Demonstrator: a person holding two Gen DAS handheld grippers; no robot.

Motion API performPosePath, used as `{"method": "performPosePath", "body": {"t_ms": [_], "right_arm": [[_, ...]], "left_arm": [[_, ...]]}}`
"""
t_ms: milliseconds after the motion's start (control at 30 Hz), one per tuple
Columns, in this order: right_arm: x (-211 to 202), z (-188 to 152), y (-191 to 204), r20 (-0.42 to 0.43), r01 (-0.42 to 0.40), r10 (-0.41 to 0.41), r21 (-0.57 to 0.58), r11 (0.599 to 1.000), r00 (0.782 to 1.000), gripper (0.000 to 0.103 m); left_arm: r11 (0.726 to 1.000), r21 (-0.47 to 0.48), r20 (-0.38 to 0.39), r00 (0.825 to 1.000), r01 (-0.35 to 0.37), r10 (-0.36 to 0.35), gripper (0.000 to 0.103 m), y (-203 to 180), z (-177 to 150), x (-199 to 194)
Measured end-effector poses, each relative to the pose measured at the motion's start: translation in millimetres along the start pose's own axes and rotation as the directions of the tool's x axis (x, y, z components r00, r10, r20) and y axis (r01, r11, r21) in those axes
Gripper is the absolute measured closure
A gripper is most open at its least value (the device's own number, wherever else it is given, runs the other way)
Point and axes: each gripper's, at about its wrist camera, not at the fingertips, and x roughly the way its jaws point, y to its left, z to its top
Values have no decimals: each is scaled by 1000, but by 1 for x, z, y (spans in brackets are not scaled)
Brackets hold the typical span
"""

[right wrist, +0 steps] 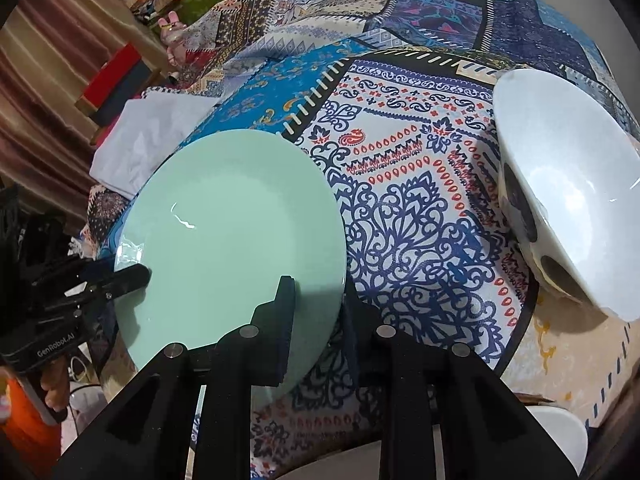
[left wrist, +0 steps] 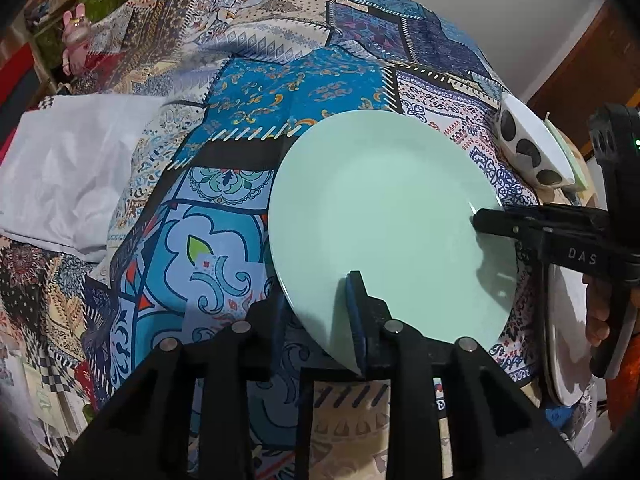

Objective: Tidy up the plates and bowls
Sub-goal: 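Lift the mint green plate with both grippers toward the white plate, then carry the mint green plate with both grippers over the white plate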

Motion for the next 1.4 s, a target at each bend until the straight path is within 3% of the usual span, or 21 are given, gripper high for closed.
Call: {"method": "performPosePath", "body": {"t_ms": [600,1033,1400], "right_arm": [[-54,-30,-5,118,-1,-3,34,999,993,83],[-114,-60,-12,216,-6,-6,54,998,976,83],[-150,-90,-28,273,-3,-21,85,996,962,83]], "left_arm": [[1000,15,60,998,4,-5,75,-29,-7,-36],[998,54,140,990,20,-27,75,-76,-17,-87],[994,101,162,985,40,-56,74,-116,-30,-107]]}}
